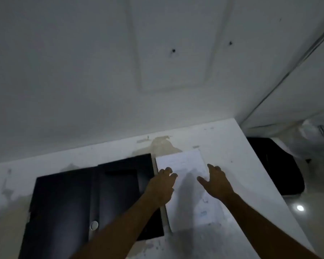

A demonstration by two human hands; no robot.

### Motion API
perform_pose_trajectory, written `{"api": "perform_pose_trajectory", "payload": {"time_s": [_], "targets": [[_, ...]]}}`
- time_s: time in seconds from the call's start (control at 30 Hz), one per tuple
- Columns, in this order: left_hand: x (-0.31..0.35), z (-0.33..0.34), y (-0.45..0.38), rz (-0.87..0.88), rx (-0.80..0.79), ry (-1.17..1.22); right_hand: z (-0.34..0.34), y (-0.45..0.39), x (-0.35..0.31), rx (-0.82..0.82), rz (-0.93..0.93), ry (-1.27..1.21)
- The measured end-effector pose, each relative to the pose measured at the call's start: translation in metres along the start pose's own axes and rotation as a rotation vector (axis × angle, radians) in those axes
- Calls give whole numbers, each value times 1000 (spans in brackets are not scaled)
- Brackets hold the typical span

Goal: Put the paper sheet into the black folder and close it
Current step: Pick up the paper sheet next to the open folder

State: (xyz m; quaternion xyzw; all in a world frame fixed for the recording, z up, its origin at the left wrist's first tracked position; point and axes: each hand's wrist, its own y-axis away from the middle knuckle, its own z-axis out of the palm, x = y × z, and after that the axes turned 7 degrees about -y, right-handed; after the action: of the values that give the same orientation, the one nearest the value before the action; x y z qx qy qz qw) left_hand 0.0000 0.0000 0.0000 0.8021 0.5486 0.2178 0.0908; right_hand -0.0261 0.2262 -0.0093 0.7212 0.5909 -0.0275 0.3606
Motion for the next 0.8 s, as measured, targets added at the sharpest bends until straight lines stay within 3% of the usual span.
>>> {"api": "perform_pose_trajectory", "payload": {"time_s": [0.2,0.43,0.63,0.8], "targets": [[8,60,-25,-74,-152,-199,38,-17,32,15,113,51],[12,88,-30,-117,-147,-204,64,-24,29,166,132,40],[8,94,-32,-117,-113,-158,58,-35,31,128,193,-414],[7,94,-33,-111,-121,-141,49,-28,29,88,67,-484]]}}
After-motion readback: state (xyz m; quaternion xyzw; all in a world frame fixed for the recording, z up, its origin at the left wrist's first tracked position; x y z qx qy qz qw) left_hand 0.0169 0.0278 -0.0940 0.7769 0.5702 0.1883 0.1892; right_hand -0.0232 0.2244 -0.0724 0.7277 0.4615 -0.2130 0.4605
